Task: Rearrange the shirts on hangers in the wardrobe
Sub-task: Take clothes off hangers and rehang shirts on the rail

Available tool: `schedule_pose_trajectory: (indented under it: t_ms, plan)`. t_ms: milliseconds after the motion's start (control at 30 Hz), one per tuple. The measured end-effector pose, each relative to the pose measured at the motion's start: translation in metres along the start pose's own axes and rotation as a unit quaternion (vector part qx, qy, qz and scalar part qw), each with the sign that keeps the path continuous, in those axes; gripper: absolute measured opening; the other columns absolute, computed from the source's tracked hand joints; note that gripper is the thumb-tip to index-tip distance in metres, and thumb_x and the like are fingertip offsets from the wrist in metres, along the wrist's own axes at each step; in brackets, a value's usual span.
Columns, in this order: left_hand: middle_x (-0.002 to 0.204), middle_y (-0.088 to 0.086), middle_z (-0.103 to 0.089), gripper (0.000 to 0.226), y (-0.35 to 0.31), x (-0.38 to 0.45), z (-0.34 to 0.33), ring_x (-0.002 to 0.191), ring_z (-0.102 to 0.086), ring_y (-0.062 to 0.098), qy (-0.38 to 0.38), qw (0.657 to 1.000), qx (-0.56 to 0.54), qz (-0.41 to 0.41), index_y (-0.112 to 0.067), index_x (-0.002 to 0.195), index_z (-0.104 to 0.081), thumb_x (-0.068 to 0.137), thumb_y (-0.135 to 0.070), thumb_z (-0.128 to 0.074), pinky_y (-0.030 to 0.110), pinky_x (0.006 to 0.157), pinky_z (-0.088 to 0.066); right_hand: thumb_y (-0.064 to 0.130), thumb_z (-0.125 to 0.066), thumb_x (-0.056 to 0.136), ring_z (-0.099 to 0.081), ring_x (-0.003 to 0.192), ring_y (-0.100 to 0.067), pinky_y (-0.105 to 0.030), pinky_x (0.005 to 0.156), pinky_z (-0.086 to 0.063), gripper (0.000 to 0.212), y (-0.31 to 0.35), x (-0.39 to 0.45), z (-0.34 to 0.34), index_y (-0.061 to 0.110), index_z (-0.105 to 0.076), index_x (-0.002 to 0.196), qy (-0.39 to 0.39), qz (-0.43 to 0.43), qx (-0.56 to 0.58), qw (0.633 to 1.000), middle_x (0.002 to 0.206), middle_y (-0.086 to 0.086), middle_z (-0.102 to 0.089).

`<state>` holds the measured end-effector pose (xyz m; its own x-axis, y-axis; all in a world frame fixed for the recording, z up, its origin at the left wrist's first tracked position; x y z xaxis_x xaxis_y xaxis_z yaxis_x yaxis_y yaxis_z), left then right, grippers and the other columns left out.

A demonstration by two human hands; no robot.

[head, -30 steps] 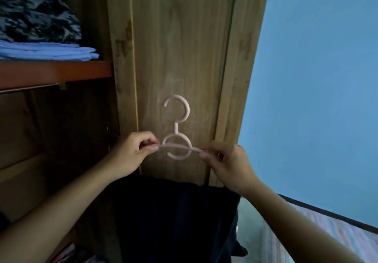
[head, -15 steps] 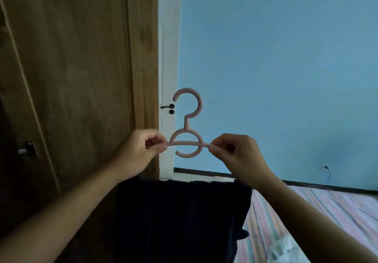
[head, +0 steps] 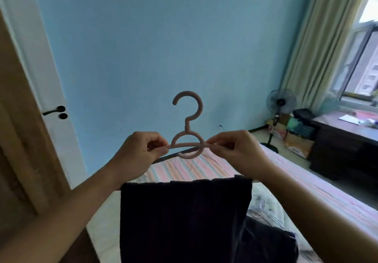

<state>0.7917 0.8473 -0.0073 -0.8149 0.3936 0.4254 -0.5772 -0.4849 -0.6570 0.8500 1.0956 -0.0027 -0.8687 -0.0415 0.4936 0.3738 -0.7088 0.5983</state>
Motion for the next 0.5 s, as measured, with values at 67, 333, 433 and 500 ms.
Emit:
schedule_pose_trajectory:
  t_ms: [67,333,433,500]
  plan:
    - [0.068,-0.024,-0.066,0.016,-0.004,0.004,-0.012,0.066,-0.062,-0.002,0.029,0.999,-0.016,-0.023,-0.031,0.077,-0.07,0.085,-0.018,-0.075,0.008,0.059,-0.044,0.029,-0.076,0.084,-0.043,0.05,-0.001,-0.021,0.053,-0.035,0.007,-0.004,-0.016,0.008,0.036,-0.078,0.087,-0.022,-0.028,-0.016,0.999,0.056,0.01,-0.062]
    - [0.069,-0.017,-0.07,0.014,-0.018,0.002,-0.068,0.064,-0.063,0.001,0.153,0.979,-0.086,-0.1,-0.03,0.077,-0.072,0.081,-0.018,-0.079,0.008,0.062,-0.045,0.028,-0.079,0.082,-0.068,0.066,-0.013,-0.042,0.07,-0.06,0.01,-0.007,-0.099,0.036,0.033,-0.078,0.091,-0.053,-0.132,-0.05,0.988,0.07,0.011,-0.072]
    - [0.07,-0.017,-0.07,0.017,-0.022,0.004,-0.09,0.064,-0.063,0.001,0.184,0.971,-0.096,-0.117,-0.031,0.075,-0.072,0.081,-0.016,-0.08,0.007,0.062,-0.046,0.026,-0.079,0.082,-0.07,0.071,-0.006,-0.028,0.068,-0.057,0.012,-0.013,-0.118,0.042,0.034,-0.078,0.092,-0.056,-0.161,-0.076,0.982,0.073,0.016,-0.073]
    - [0.07,-0.017,-0.071,0.021,-0.024,0.007,-0.106,0.064,-0.063,0.001,0.2,0.966,-0.107,-0.125,-0.032,0.073,-0.072,0.08,-0.015,-0.08,0.008,0.062,-0.048,0.025,-0.079,0.083,-0.068,0.068,-0.002,-0.013,0.062,-0.049,0.013,-0.018,-0.13,0.046,0.034,-0.077,0.091,-0.063,-0.177,-0.087,0.978,0.07,0.018,-0.071]
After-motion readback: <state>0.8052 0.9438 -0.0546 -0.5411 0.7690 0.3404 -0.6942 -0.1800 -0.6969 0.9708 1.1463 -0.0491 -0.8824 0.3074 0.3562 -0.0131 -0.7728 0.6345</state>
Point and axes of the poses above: each hand's wrist, its own x-axis towards the middle knuckle, its own z-axis out of the back of the hand, y = z × x, the point moved 3 cm from there along x, towards the middle knuckle
